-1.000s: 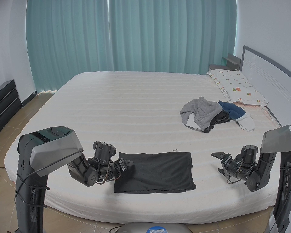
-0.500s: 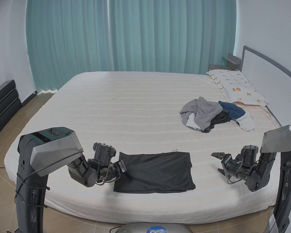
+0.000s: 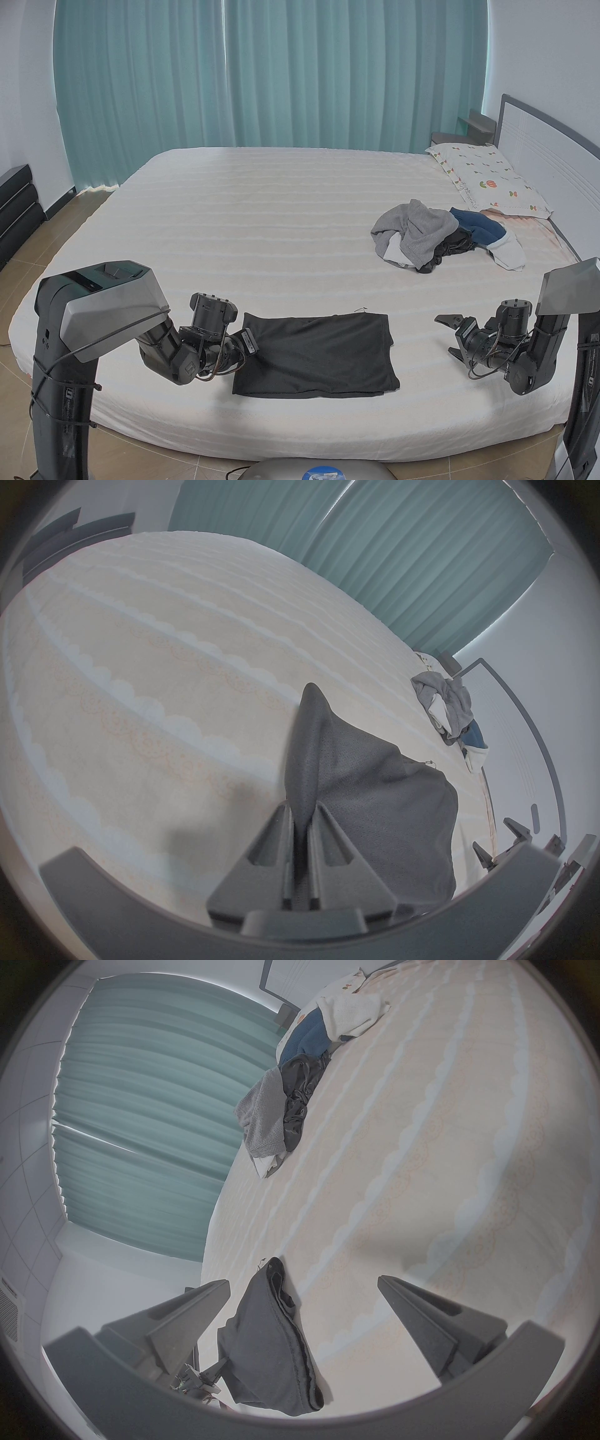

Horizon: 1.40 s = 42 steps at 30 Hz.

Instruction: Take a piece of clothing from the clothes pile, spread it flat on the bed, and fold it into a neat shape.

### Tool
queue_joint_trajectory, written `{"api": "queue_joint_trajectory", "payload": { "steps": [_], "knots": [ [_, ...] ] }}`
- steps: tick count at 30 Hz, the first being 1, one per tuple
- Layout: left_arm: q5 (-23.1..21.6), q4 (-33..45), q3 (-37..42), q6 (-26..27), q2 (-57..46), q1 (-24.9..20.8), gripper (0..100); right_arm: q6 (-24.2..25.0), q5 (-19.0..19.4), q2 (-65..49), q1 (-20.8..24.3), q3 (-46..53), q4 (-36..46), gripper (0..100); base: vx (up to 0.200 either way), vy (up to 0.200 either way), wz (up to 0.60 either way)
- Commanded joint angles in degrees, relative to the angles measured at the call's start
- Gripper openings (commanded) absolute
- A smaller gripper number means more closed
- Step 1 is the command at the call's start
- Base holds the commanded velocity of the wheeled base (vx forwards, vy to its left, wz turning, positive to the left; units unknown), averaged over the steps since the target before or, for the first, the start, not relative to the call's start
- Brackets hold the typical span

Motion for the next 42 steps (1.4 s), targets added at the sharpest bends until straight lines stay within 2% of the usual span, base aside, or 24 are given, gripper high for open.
{"api": "queue_joint_trajectory", "payload": {
  "steps": [1,9,12,18,27,31,34,38,42],
  "knots": [
    [0.07,0.1,0.06,-1.19,-0.28,0.09,0,0.0,-0.06,0.12,0.1,0.07,0.01,100,0.0,0.2,0.0],
    [0.07,0.1,1.38,-1.45,-1.68,0.79,0,-0.08,-0.67,-0.15,0.37,-0.36,0.62,100,0.0,0.2,0.0],
    [0.07,0.02,2.79,-1.54,-2.47,0.79,0,0.09,-1.02,-1.11,2.57,0.25,0.62,100,0.0,0.2,0.0],
    [0.07,-0.07,3.67,-2.33,-2.65,1.49,0,-0.17,-5.86,-2.25,7.75,0.87,1.32,100,0.0,0.2,0.0],
    [0.16,0.02,4.19,-2.95,-2.91,1.58,0,-0.17,-6.39,-4.45,12.23,1.57,1.76,100,0.0,0.2,0.0],
    [0.07,-0.07,4.9,-2.95,-3.35,1.58,0,-0.35,-7.18,-4.63,13.99,0.51,4.14,100,0.0,0.2,0.0],
    [0.07,-0.07,5.25,-2.95,-3.53,1.58,0,-0.61,-9.46,-4.72,17.07,-3.26,8.88,100,0.0,0.2,0.0],
    [0.07,-0.07,5.51,-2.77,-3.7,1.67,0,-0.79,-10.16,-6.21,19.79,-5.02,12.93,100,0.0,0.2,0.0],
    [0.07,-0.07,5.51,-2.77,-3.7,1.67,0,-0.96,-10.43,-6.56,20.93,-5.37,13.54,100,0.0,0.2,0.0]
  ]
}}
